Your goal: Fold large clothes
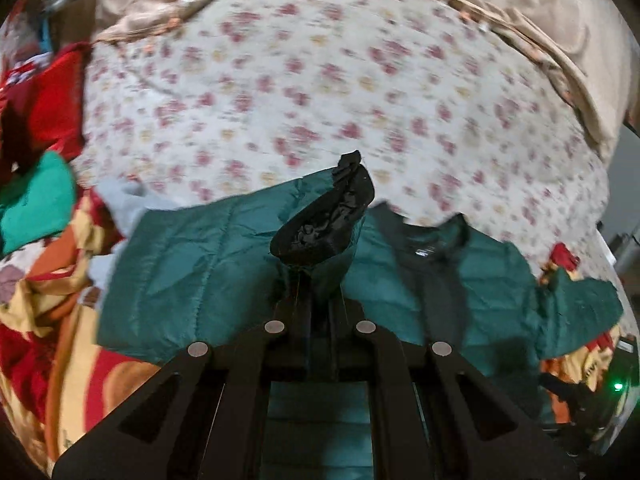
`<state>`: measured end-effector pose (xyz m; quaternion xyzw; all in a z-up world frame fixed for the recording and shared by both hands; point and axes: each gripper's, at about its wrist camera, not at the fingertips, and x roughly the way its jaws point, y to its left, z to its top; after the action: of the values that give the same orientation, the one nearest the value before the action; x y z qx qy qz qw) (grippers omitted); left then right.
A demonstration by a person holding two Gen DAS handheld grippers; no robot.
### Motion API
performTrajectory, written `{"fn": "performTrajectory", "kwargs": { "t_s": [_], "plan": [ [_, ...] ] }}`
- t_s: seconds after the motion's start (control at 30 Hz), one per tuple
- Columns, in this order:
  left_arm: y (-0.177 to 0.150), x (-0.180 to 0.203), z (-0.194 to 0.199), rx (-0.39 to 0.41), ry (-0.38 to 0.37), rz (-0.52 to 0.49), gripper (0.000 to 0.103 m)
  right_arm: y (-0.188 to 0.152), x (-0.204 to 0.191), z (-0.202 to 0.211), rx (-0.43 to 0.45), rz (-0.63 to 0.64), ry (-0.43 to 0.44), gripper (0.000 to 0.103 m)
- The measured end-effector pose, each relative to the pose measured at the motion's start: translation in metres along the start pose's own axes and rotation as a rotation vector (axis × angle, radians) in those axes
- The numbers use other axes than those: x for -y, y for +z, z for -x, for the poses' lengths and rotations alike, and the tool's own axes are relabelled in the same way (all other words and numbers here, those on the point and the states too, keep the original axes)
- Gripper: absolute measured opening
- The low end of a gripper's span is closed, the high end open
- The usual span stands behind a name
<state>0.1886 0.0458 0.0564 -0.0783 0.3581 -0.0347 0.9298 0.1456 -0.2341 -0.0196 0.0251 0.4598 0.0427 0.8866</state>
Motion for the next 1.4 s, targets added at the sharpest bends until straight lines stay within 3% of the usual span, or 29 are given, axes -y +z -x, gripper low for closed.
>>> {"fn": "performTrajectory", "kwargs": {
  "t_s": [0.2, 0.43, 0.57, 0.87, 1.13, 1.23, 1.3, 1.4],
  "plan": [
    [-0.007, 0.065, -0.011, -0.036, -0.073, -0.089, 0.005, -0.001, 0.015, -0.005, -0.002, -0.016, -0.027, 0.103],
    [-0.020, 0.114, -0.033, -0.086, -0.140, -0.147, 0.005, -0.002, 0.038, -0.007, -0.007, -0.045, -0.052, 0.103],
    [-0.031, 0.135, -0.053, -0.111, -0.115, -0.194, 0.005, -0.002, 0.044, -0.008, -0.005, -0.041, -0.064, 0.103],
    [-0.054, 0.143, -0.093, -0.186, -0.089, -0.203, 0.005, -0.002, 0.058, -0.012, -0.013, -0.071, -0.068, 0.103],
    [-0.062, 0.146, -0.102, -0.199, -0.108, -0.203, 0.006, -0.006, 0.065, -0.012, -0.018, -0.088, -0.068, 0.103],
    [-0.062, 0.143, -0.099, -0.199, -0.109, -0.191, 0.019, -0.007, 0.068, -0.012, -0.024, -0.107, -0.052, 0.103],
    [-0.060, 0.138, -0.096, -0.209, -0.137, -0.147, 0.054, -0.007, 0.068, -0.012, -0.030, -0.111, -0.046, 0.103],
    [-0.056, 0.125, -0.080, -0.193, -0.176, -0.094, 0.062, -0.008, 0.066, -0.010, -0.035, -0.104, -0.045, 0.103]
  ]
}}
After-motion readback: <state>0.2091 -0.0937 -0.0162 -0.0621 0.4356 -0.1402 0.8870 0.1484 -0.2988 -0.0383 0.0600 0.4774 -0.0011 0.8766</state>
